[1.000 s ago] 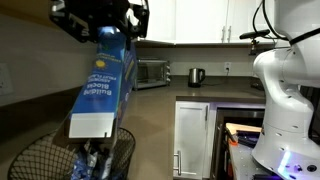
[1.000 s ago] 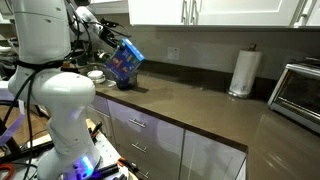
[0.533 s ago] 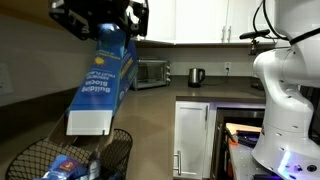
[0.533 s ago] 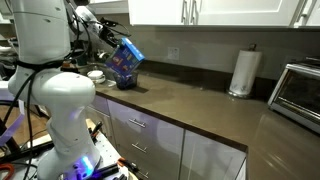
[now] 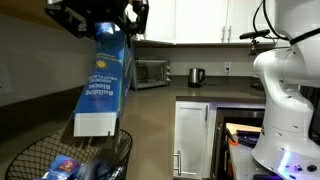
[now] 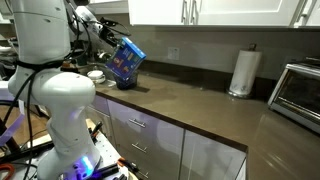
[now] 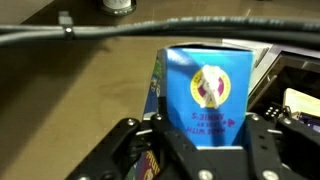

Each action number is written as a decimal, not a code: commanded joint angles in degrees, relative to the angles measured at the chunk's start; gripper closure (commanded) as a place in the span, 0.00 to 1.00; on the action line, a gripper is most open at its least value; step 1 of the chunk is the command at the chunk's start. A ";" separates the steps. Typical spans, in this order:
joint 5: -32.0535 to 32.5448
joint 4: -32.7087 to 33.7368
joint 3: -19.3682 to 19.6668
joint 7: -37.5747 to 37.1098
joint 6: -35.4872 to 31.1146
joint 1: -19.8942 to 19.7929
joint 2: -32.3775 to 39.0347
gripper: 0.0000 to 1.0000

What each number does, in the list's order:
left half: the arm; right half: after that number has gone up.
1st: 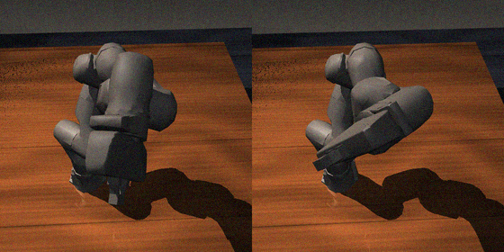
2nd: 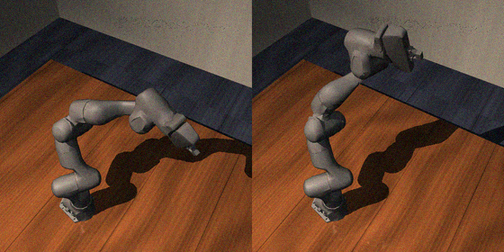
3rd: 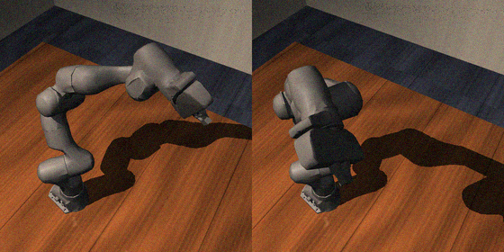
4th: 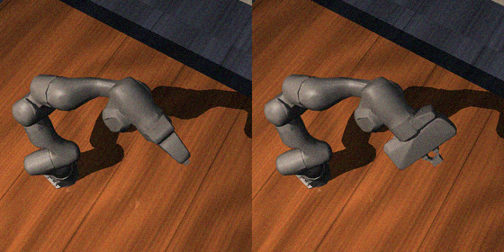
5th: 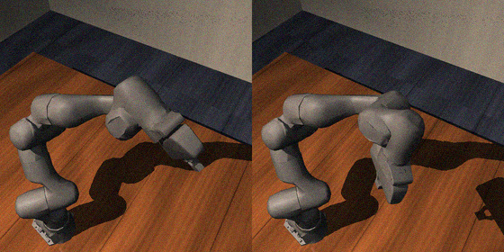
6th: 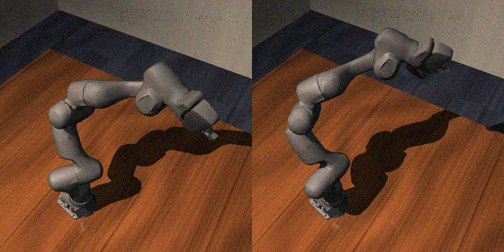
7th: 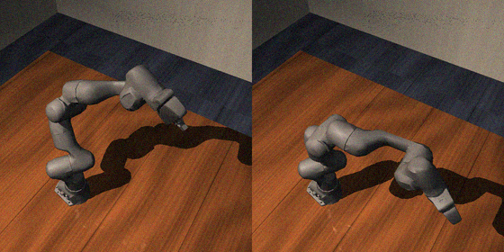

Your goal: Pour the contents from the box into the black basket

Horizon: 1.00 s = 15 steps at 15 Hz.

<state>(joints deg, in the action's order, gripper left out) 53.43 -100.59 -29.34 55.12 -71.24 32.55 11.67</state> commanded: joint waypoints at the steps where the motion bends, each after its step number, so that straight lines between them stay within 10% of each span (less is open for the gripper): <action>1: 1.52 -0.66 -0.15 -0.31 -0.20 0.37 -0.95 0.57; 5: 1.57 -0.64 -0.24 -0.24 -0.24 0.36 -0.93 0.61; 15: 1.61 -0.86 -0.49 -0.33 -0.28 0.40 -1.14 0.07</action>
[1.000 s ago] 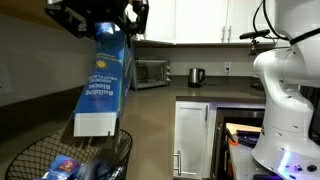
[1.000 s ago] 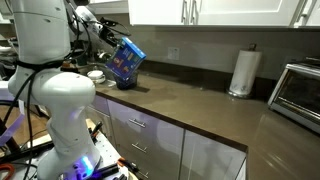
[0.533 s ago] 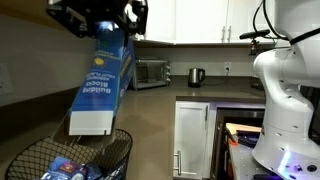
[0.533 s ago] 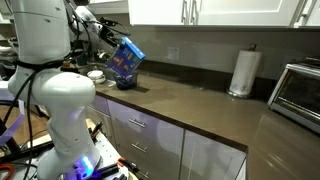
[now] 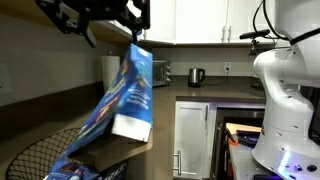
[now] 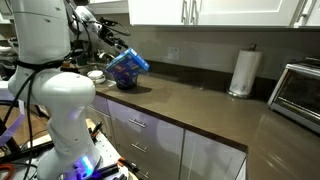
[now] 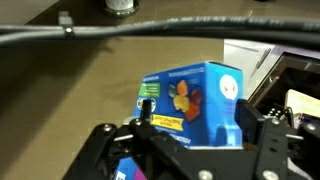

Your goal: Pour the contents from the box into the black basket

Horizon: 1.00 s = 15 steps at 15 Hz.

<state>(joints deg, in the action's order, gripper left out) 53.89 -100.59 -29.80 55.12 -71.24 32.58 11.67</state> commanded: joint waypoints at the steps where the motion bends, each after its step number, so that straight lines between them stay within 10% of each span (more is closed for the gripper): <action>1: 1.14 -0.88 -0.06 -0.33 -0.30 0.36 -1.16 0.14; 8: 0.04 -0.94 -0.08 0.04 -0.83 -0.08 -1.72 0.02; 15: -4.23 -0.03 2.18 1.92 -1.13 -3.33 -3.91 0.10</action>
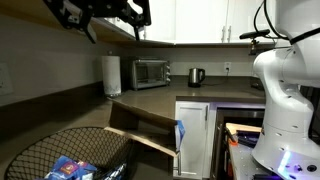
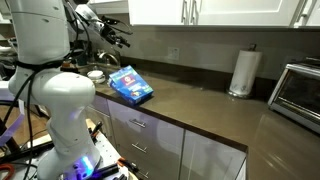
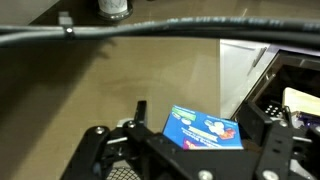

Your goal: Pour the contents from the box into the black basket

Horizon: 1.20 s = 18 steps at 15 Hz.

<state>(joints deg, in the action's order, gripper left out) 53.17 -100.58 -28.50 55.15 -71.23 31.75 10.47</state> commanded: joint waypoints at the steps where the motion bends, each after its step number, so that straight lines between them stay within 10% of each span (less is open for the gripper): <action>1: -5.48 -0.60 1.33 3.12 -2.16 -3.84 -4.02 0.12; 9: -27.17 -3.33 7.91 13.99 -8.97 -11.64 -14.68 0.05; 18: -32.49 -17.77 14.53 12.80 -19.03 -12.47 -29.08 0.00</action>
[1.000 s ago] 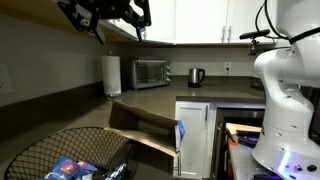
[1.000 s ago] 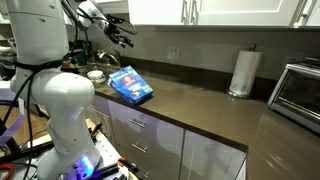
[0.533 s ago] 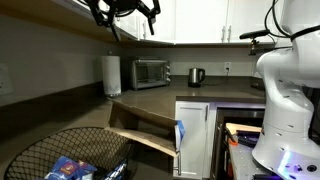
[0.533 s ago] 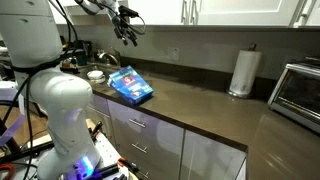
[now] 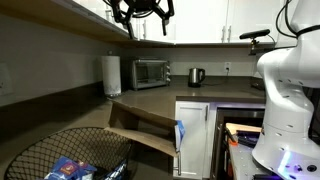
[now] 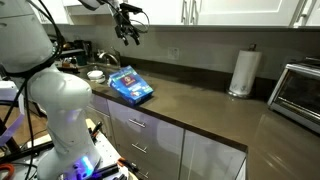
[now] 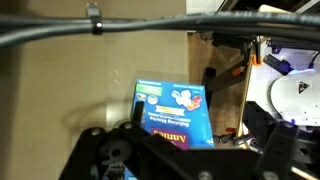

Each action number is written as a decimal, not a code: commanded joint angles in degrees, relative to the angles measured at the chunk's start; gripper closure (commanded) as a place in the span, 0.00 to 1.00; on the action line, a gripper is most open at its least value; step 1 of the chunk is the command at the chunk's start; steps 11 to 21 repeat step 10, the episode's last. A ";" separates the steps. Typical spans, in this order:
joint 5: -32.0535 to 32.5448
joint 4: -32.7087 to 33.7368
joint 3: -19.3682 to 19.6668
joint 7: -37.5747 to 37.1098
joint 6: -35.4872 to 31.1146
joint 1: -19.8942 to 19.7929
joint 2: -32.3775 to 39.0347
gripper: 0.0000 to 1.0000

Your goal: Pour the contents from the box into the black basket

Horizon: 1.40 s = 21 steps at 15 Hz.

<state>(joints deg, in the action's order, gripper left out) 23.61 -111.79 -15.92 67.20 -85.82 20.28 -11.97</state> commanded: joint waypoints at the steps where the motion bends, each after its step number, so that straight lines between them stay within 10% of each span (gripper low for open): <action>1: -3.79 -8.20 3.06 0.76 -5.45 -1.12 -8.16 0.00; 10: -17.25 -13.46 17.06 1.52 -6.68 -6.94 -14.93 0.00; 21: -17.25 -13.46 17.06 1.52 -6.68 -6.94 -14.93 0.00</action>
